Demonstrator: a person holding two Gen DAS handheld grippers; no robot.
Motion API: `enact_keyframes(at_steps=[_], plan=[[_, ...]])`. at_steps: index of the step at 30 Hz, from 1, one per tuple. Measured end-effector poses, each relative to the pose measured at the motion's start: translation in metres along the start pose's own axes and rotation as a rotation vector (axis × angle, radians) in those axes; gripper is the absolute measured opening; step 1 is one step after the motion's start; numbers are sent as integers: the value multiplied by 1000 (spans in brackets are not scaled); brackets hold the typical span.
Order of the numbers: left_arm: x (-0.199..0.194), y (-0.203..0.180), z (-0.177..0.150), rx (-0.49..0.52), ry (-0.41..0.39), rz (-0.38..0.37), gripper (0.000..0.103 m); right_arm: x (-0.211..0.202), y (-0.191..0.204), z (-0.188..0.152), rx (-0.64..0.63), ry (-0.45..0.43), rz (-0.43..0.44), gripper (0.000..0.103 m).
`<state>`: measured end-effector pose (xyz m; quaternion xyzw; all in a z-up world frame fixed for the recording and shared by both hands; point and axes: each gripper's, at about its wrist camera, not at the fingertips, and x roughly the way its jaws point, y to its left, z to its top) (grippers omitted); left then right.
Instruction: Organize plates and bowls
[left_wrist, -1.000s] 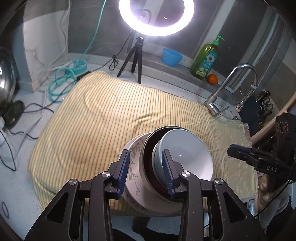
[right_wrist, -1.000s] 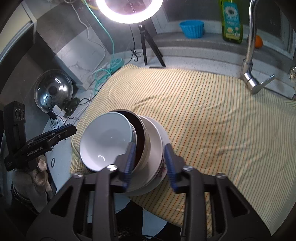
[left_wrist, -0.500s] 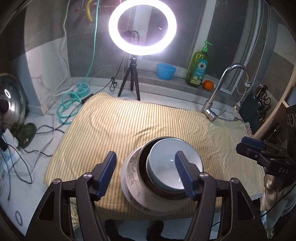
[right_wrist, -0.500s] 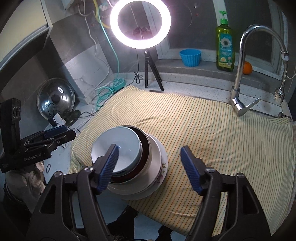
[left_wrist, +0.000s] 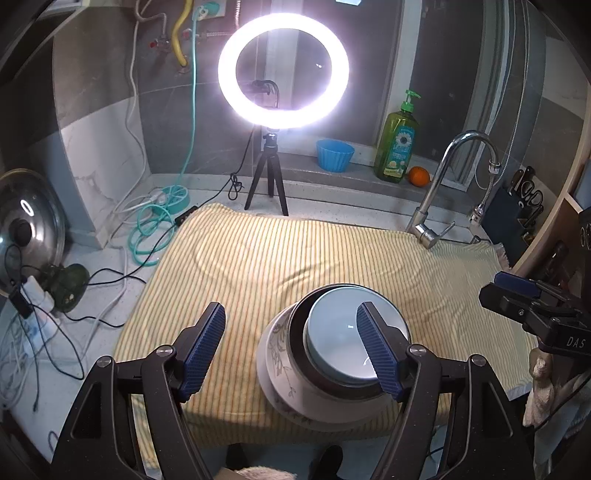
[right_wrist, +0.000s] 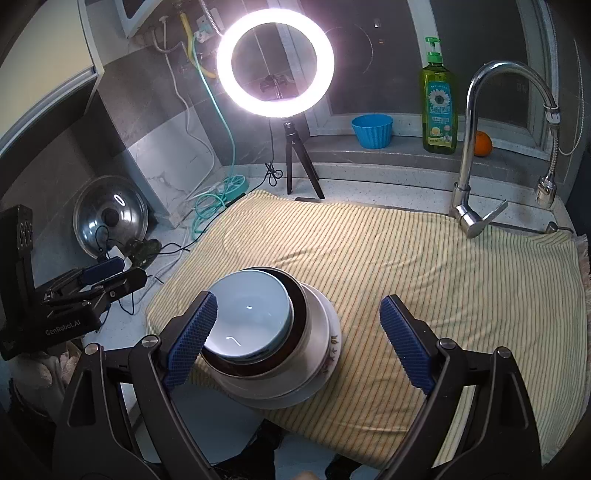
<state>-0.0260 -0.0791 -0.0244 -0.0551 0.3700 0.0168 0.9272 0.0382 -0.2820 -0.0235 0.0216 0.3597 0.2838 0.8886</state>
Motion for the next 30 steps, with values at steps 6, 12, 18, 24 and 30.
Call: enact_keyframes(at_steps=[6,12,18,24,30], plan=[[-2,2,2,-3,1,-15,74,-1,2,1,9,-5,-14,92],[2,2,1,-6,13,-22,74,3,1,0,10,3,-14,92],[3,-1,-1,-4,21,-29,74,7,0,0,8,12,-10,92],[7,-1,-2,-4,36,-30,74,11,-1,0,5,22,-8,92],[8,-1,-1,-4,38,-32,74,12,-1,1,5,24,-6,92]])
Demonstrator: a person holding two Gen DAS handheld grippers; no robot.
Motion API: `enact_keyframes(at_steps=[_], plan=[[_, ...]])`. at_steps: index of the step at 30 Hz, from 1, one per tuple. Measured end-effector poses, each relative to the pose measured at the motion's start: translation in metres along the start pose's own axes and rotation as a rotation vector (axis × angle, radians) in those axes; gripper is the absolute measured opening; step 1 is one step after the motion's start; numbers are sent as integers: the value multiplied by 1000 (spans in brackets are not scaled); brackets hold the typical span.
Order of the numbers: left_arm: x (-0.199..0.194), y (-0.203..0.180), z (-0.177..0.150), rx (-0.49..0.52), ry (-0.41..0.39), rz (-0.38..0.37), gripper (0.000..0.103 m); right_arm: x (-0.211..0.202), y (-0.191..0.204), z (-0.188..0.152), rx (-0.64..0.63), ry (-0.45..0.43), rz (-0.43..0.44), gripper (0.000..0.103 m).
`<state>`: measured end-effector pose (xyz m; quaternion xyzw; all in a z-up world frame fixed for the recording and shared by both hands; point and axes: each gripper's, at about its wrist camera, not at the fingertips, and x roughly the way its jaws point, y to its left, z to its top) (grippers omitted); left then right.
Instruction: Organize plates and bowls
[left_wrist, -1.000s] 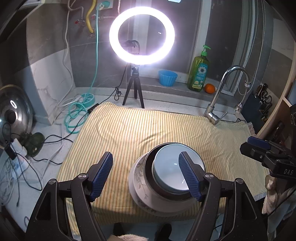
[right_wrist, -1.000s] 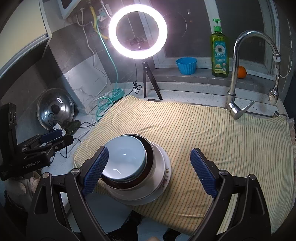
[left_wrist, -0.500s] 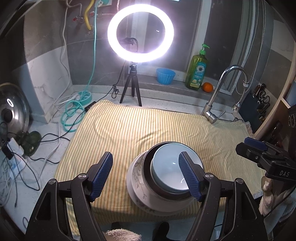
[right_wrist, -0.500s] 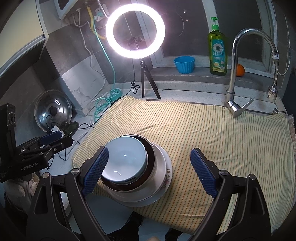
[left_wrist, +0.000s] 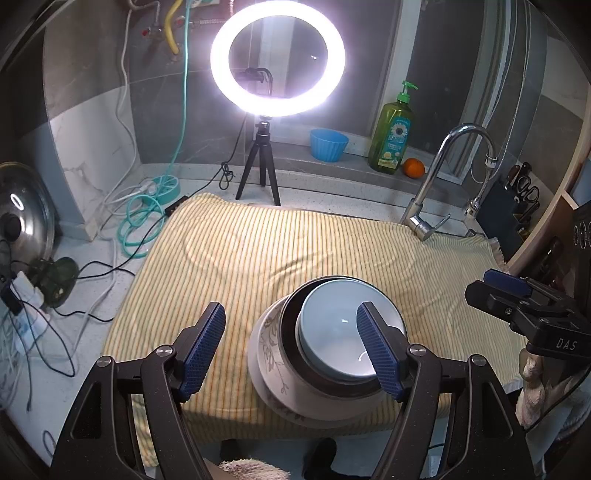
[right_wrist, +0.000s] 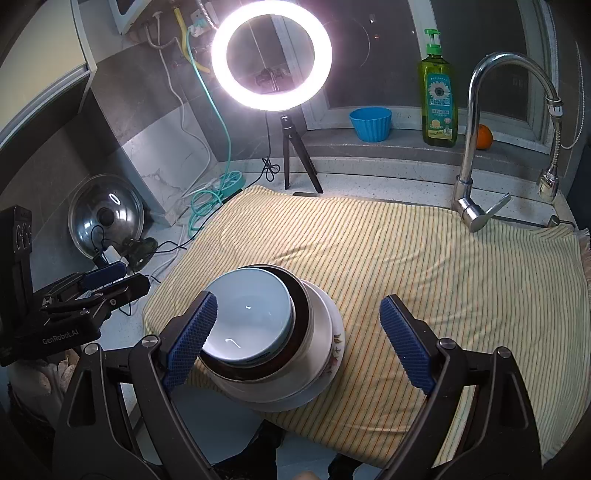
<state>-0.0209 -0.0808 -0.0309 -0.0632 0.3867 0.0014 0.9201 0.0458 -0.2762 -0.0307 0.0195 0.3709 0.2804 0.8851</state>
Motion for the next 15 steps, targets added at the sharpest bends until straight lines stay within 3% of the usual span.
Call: enact_keyframes(at_steps=[15], plan=[[7,-1,4,4,-1,0,74,7,-2,0,10,10,-2,92]])
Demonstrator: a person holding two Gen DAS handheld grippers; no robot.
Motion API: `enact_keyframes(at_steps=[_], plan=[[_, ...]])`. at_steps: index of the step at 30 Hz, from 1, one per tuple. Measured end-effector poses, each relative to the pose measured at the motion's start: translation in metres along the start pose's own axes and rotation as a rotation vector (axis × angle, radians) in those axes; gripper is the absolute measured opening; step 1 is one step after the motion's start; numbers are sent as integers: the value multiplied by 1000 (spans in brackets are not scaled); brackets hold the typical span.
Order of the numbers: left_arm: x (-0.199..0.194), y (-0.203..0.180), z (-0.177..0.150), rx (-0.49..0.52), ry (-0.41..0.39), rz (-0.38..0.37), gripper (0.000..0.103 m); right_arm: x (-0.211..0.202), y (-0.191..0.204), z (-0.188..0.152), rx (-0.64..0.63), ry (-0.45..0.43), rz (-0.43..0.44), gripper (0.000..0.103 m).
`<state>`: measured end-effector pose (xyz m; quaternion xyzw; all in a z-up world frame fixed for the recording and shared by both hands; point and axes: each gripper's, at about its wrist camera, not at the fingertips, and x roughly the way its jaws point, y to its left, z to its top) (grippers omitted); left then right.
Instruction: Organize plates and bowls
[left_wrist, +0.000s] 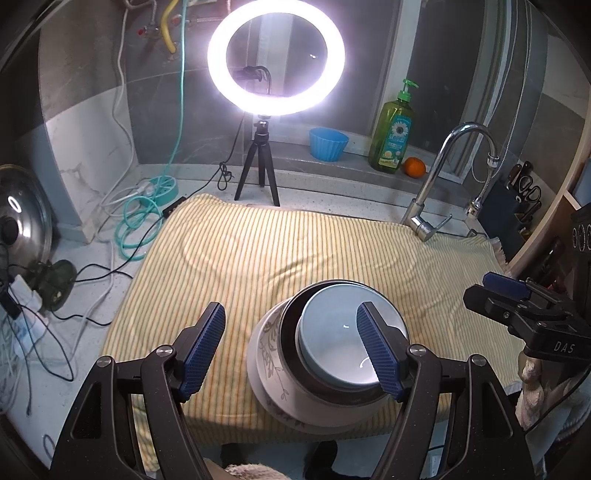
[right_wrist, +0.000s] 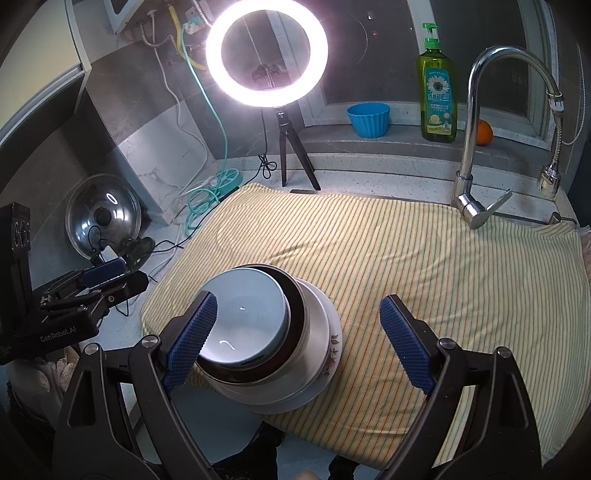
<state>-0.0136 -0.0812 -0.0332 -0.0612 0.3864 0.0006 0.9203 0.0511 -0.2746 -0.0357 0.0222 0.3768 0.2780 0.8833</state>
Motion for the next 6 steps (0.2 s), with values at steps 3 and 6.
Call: enact_keyframes(at_steps=[3,6], plan=[[2,0,2,8,-7,3,74,2,-2,0,2,1,0,92],[5,1,3,9,-4,3,74,7,-5,0,2,7,-5,92]])
